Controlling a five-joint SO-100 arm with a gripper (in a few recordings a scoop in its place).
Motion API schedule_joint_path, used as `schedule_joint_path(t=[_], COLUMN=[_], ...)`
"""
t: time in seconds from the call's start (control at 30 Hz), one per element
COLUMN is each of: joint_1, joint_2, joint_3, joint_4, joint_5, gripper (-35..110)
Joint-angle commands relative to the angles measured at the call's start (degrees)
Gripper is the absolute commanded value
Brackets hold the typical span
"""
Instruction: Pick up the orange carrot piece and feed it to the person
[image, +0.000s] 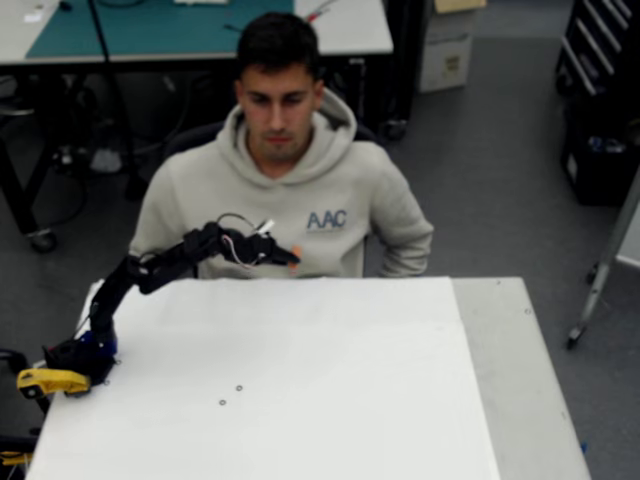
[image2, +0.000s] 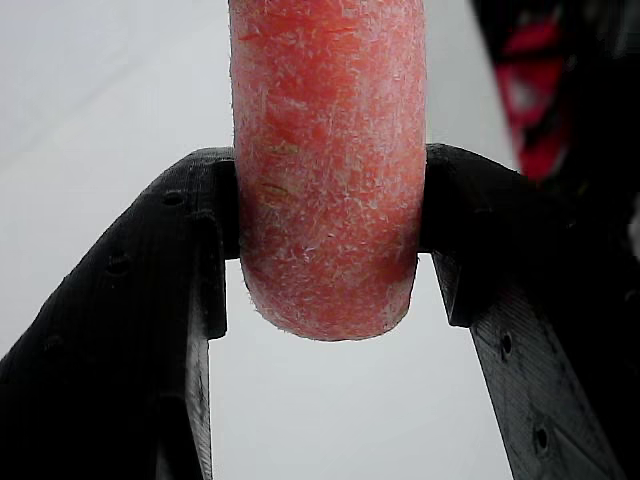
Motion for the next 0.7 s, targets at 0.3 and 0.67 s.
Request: schedule_joint_path(t=[0.3, 0.67], joint_1=[-8.09, -10.02], joint_2=[-8.88, -12.57], joint_3=[-28.04, -22.24], joint_4=[-12.57, -40.52], joint_5=[-6.68, -7.47], gripper=[-2, -2])
